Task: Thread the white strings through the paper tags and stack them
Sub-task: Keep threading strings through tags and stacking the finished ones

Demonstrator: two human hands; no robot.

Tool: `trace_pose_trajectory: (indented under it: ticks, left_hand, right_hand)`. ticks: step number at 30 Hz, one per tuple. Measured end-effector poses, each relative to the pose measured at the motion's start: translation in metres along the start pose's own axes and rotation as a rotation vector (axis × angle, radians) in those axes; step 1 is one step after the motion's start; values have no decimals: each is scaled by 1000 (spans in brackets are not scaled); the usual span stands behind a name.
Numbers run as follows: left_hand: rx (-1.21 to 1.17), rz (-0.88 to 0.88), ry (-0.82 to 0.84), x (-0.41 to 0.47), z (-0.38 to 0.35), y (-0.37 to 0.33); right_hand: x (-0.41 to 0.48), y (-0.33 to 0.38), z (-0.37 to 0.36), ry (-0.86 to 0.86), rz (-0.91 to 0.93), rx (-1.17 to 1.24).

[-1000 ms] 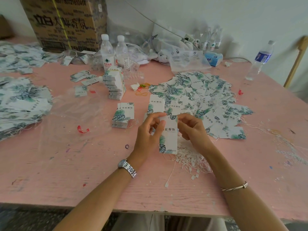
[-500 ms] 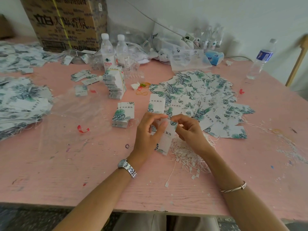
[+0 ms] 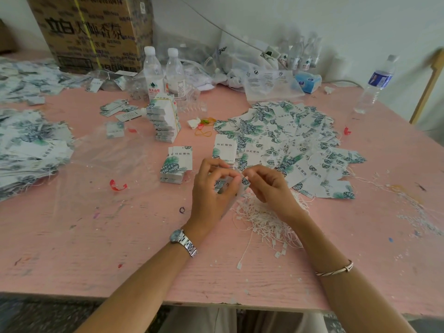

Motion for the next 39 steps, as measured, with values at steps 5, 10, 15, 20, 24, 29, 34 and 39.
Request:
trace_pose_trajectory:
  ticks: [5,10,15,20,24,29,34,39]
  left_hand:
    - [42,22,-5,1,1,2]
    - [15,19,6,1,0,0]
    - [-14,4,15,0,0,1]
    - [13,-69,-2,-1,1,-3]
    - [142,-153,-160,1,15,-5]
    - [446,-71,-283,10,36,8]
    - [782,58,-121,15,37,28]
    - [910,99,-17,17,40,40]
  right_hand:
    - [-1,6,-3,34,13,46]
    - [0,4,-7,59,28,56]
    - [1,-1,-2,4,18,77]
    - [-1,3,-2,-17,28,156]
    - [-1,-2,3,-49,-24,197]
    - [2,-7,9,-96,-90,278]
    - [2,-13,14,-156,-147,283]
    - [2,-11,13,-154,-146,278]
Point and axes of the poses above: each hand's wrist, its own x-axis towards the middle knuckle, its own z-axis out of the back of the hand, y = z × x, the point moved 6 cm from there along x, towards the middle knuckle, and after that the axes turned 5 degrees about -y, right-handed, at the moved point
